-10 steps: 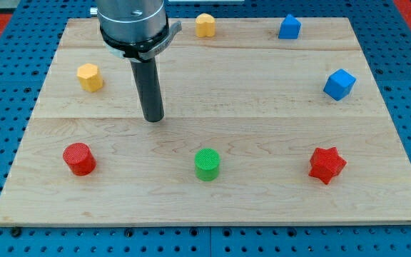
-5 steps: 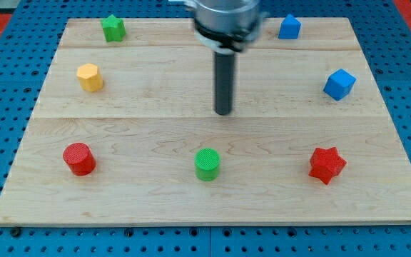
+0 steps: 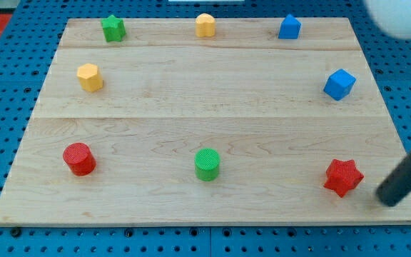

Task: Push the green circle up a bit

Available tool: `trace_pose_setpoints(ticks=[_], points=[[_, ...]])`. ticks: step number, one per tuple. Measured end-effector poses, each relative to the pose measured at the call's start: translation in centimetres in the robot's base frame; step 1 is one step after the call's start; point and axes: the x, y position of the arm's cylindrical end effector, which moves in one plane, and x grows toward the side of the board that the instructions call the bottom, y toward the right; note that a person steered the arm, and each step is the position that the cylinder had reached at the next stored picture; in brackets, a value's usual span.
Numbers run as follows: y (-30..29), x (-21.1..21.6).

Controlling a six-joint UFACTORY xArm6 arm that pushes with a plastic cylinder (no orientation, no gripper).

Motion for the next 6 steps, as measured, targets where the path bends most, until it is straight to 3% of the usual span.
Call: trace_pose_setpoints(ticks=[1,2,3,4,5,6], points=[[-14.2,-3.8],[-16.4,-3.5],[-14.5,0.3],[-20.4,-2.7],[-20.3,-6.5],[-17.4,1.9]])
